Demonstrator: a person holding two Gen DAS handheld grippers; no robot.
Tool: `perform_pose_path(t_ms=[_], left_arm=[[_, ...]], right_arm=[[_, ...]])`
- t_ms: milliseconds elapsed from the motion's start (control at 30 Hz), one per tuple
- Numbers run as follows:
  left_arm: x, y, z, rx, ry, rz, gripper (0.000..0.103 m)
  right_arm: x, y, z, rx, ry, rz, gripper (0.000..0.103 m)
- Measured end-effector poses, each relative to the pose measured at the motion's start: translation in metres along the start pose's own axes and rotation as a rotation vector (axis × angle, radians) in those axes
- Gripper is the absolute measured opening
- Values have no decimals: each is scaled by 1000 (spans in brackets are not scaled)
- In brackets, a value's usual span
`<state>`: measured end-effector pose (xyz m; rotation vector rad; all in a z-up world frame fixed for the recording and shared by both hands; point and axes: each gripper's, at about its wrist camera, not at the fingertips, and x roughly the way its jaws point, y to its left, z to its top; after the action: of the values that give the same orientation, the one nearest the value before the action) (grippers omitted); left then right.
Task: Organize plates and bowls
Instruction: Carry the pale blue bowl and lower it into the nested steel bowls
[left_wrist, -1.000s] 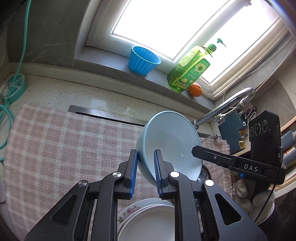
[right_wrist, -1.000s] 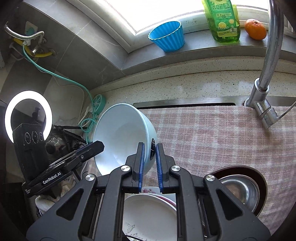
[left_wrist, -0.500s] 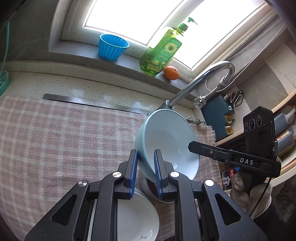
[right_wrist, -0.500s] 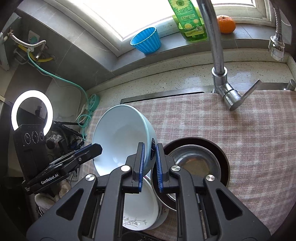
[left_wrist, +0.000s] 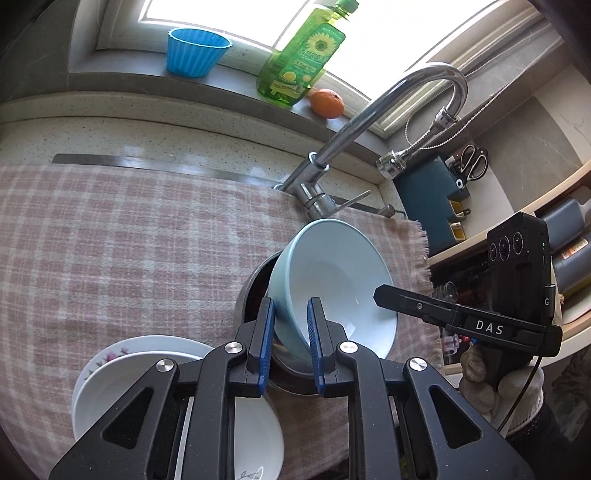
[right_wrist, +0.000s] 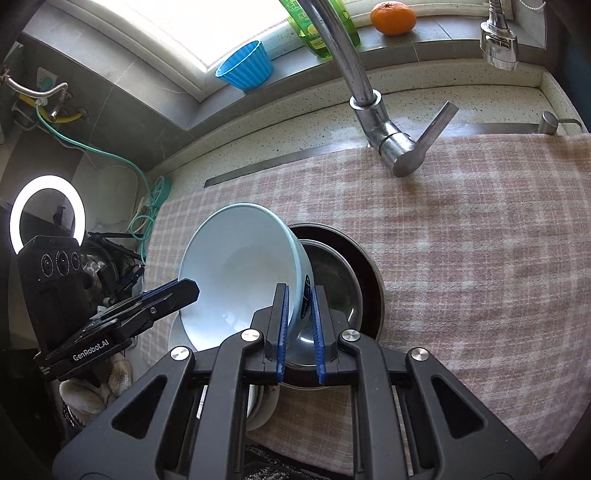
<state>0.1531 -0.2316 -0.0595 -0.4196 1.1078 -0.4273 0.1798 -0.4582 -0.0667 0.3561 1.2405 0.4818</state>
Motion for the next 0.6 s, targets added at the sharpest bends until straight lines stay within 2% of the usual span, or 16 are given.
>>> perform_pose_path(t_ms=[600], left_arm=[[30, -8, -11, 36, 63, 61, 16]], right_arm=[[19, -24, -16, 14, 36, -42, 12]])
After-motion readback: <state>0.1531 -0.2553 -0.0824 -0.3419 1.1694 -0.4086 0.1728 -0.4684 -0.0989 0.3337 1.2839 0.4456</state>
